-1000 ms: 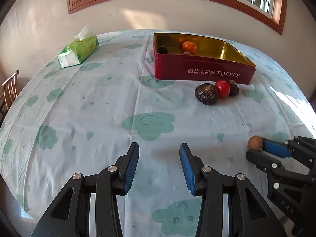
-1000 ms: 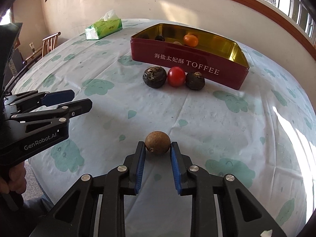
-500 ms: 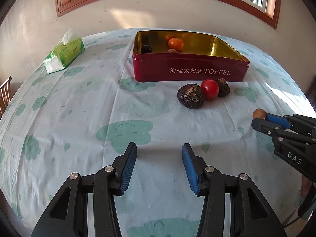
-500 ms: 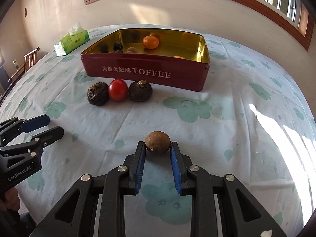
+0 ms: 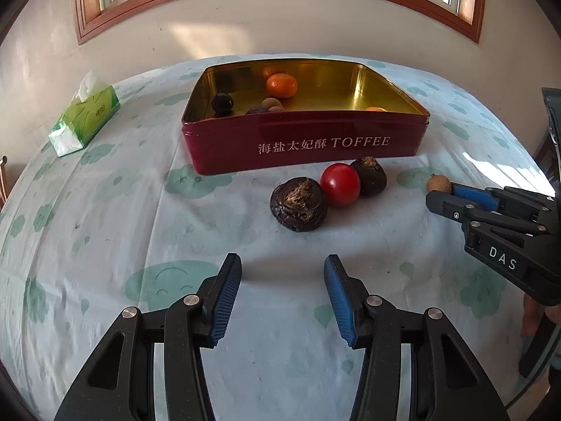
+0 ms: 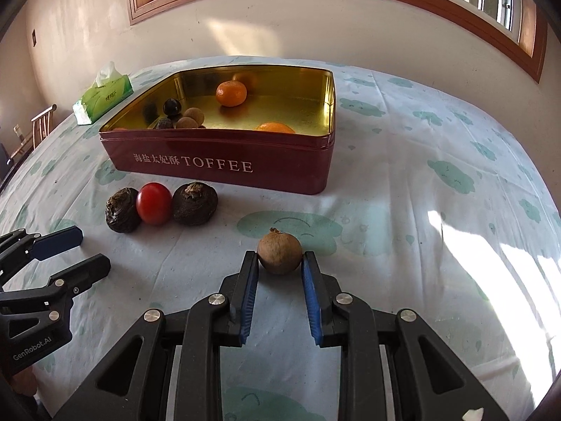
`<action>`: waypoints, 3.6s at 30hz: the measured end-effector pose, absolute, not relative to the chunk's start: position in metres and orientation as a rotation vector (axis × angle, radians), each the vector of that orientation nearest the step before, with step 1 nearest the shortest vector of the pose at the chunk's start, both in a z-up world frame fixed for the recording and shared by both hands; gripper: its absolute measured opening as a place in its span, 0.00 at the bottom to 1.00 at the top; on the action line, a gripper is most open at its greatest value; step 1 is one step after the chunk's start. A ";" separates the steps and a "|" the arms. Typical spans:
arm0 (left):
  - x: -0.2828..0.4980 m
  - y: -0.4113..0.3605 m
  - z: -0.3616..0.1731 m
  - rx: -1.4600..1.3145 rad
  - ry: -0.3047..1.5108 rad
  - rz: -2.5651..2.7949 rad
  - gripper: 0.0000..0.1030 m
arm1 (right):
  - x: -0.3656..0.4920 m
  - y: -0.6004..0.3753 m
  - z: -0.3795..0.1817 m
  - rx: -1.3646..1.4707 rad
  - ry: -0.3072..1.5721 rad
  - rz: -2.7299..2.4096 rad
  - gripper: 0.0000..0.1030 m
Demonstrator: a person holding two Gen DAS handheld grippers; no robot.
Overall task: Organize fruits
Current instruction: 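Move the left tool to the dark wrinkled fruit and close around it, then lower the brown fruit into the tin with the right tool while the left drops the wrinkled fruit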
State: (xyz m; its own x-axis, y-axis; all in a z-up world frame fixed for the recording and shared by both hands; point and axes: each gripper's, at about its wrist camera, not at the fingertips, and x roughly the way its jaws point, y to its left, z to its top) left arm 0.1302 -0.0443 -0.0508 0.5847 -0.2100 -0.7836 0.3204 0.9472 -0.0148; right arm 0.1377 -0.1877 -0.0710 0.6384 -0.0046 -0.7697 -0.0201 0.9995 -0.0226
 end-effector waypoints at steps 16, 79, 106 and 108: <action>0.163 -0.060 -0.052 0.127 0.903 -0.309 0.49 | 0.143 -0.191 -0.071 -0.010 0.877 0.014 0.23; 0.154 -0.050 -0.040 0.068 0.879 -0.357 0.38 | 0.131 -0.194 -0.060 0.029 0.871 0.009 0.23; 0.205 -0.039 0.017 0.094 0.753 -0.270 0.38 | 0.183 -0.184 -0.005 0.002 0.776 0.064 0.23; 0.212 -0.040 0.015 0.099 0.763 -0.257 0.38 | 0.191 -0.183 -0.008 -0.002 0.791 0.063 0.23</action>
State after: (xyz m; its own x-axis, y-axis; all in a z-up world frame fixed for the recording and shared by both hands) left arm 0.2122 -0.0401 0.0149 0.6929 -0.1943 -0.6944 0.2658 0.9640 -0.0044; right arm 0.1905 -0.1835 -0.0084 0.7011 0.0555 -0.7109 -0.0571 0.9981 0.0215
